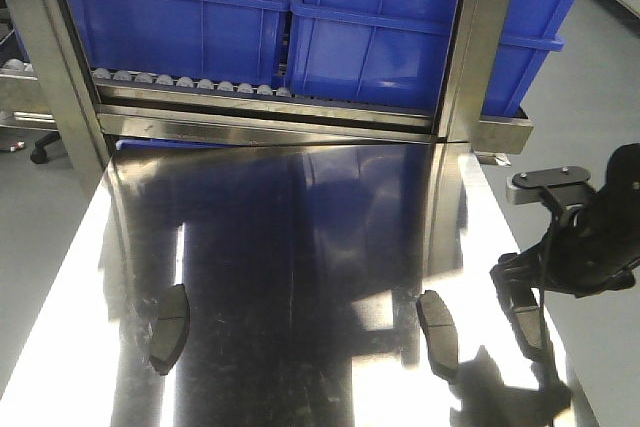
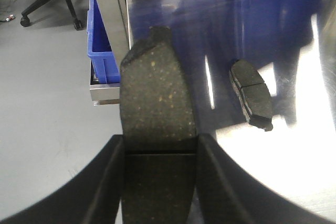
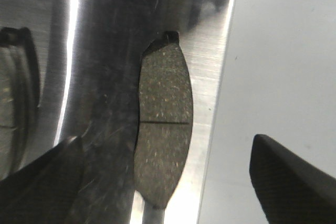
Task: Move and align brake pads A on conveyor
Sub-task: 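Lower the right gripper onto the outer brake pad on its side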
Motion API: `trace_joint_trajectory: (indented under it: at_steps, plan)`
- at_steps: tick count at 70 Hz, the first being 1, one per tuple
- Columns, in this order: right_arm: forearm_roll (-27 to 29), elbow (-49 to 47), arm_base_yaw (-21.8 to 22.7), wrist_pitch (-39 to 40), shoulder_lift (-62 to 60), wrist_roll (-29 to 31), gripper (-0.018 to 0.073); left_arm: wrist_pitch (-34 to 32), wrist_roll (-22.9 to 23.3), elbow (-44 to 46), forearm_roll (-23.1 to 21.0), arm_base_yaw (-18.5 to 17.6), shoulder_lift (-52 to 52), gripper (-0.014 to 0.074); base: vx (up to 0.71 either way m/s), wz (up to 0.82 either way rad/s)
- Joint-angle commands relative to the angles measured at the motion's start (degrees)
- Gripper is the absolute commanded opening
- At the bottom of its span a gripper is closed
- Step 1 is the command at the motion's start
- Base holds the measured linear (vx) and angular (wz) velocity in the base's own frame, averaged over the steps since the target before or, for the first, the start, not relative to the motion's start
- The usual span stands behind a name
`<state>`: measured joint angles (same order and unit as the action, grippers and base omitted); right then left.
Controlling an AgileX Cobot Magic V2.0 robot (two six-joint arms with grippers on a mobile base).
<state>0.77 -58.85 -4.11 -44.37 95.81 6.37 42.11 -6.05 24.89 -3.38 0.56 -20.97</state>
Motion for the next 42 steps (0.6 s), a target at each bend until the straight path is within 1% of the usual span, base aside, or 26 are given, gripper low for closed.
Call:
trace_joint_trajectory:
  at_steps: [1,30,38,42]
  plan:
    - [0.24,-1.96,0.28,1.81,0.28,0.83,0.0592,-4.72,0.17,1.60,-0.73,-0.32,-0.30,0.0156,0.00,0.00]
    - [0.24,-1.96,0.28,3.08,4.19,0.86,0.0587,-4.72,0.17,1.60,-0.73,-0.32,-0.30,0.0156,0.00,0.00]
    - [0.24,-1.96,0.28,3.08,4.19,0.86,0.0559,-4.72,0.17,1.60,-0.73,-0.32,-0.30,0.0156,0.00,0.00]
    - [0.24,-1.96,0.28,3.08,4.19,0.86,0.0531,-4.72,0.17,1.60,-0.73,-0.32,-0.30,0.0156,0.00,0.00]
